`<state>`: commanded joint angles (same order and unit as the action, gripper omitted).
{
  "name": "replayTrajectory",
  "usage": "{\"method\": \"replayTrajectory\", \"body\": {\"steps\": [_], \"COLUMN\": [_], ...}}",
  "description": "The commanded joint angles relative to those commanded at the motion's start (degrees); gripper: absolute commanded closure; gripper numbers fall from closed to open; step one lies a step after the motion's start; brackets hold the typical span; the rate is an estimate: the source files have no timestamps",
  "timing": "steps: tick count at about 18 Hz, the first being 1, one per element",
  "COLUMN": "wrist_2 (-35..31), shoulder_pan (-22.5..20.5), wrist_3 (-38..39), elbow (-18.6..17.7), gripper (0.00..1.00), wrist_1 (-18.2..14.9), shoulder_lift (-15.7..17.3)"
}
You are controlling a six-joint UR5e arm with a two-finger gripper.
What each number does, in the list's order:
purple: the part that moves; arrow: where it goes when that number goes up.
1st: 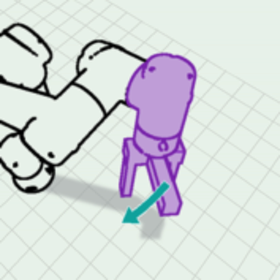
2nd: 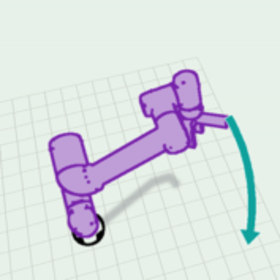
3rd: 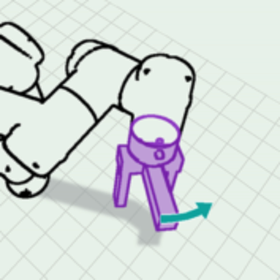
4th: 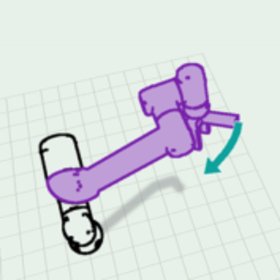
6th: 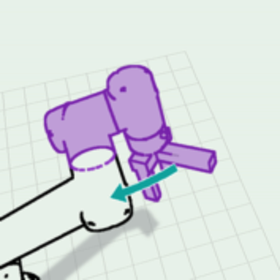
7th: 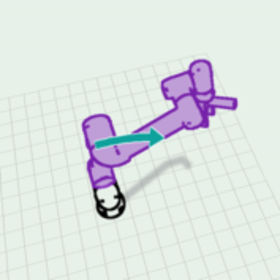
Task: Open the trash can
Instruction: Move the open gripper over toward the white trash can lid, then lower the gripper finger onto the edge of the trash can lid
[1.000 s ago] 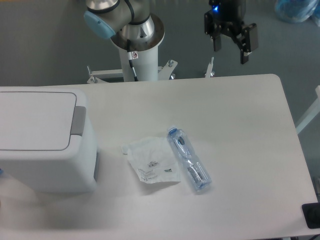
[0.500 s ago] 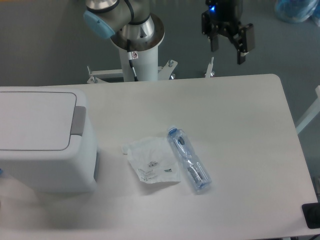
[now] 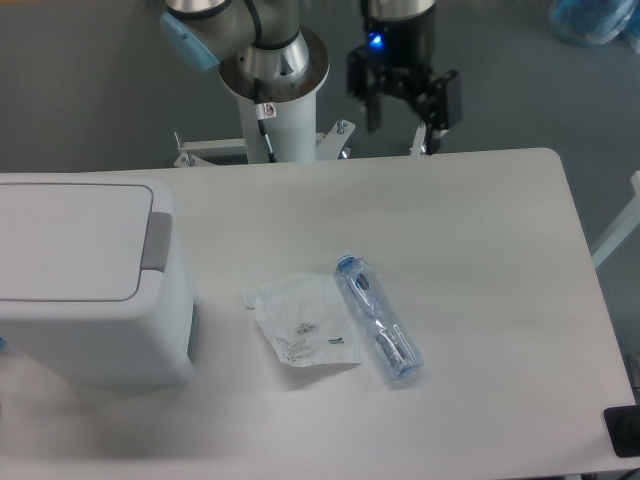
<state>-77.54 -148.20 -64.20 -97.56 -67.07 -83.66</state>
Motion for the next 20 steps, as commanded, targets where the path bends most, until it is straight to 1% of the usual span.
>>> {"method": "replayTrajectory", "body": {"steps": [3, 6, 8, 10, 12, 15, 20], "wrist_2": [0.72, 0.72, 0.81, 0.98, 1.77, 5.28, 5.91], "shoulder_pan": [4.13, 8.61, 10.73, 12.75, 14.51, 14.69, 15.66], "wrist_3": [10.81, 25.31, 33.49, 39.92, 43.97, 47.4, 48.47], "elbow": [0.8, 0.53, 0.8, 1.41, 1.85, 2.47, 2.03], "gripper": [0.0, 0.0, 0.0, 0.0, 0.0, 0.0, 0.0], "wrist_1": [2.46, 5.62, 8.96, 12.12, 13.36, 13.63, 13.63], "shoulder_lift": [-1.76, -2.99, -4.49, -5.8, -6.6, -6.51, -6.6]}}
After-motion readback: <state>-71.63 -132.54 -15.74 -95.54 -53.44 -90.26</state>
